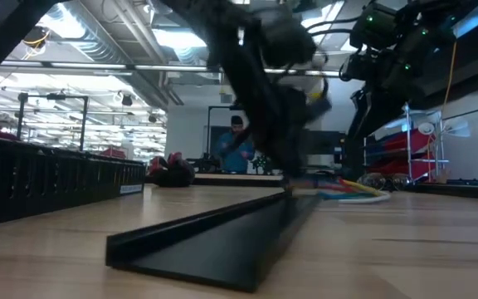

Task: Ziptie cables
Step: Adjust the black cable duct

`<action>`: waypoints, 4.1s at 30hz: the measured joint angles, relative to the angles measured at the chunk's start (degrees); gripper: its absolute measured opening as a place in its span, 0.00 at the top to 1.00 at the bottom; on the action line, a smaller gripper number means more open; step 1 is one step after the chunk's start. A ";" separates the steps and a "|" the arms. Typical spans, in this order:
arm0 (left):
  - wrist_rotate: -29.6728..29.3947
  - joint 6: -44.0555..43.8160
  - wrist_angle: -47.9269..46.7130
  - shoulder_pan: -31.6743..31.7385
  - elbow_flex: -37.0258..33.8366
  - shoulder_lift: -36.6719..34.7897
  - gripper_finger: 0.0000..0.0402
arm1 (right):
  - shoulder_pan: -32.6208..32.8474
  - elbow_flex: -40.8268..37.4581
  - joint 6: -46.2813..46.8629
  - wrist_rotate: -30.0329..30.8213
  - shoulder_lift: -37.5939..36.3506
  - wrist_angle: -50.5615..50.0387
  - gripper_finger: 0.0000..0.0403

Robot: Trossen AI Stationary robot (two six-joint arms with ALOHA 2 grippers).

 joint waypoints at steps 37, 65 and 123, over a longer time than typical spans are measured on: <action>-11.72 0.78 -54.83 -24.08 6.79 -40.42 1.00 | 15.43 0.06 31.89 -2.43 15.58 25.63 0.53; -27.19 3.07 -52.25 -29.31 6.79 -49.28 1.00 | 24.06 9.73 36.03 6.16 41.09 47.17 0.76; -46.74 1.06 -51.19 -29.62 6.55 -63.40 1.00 | 23.14 43.69 53.08 10.59 55.35 32.12 0.37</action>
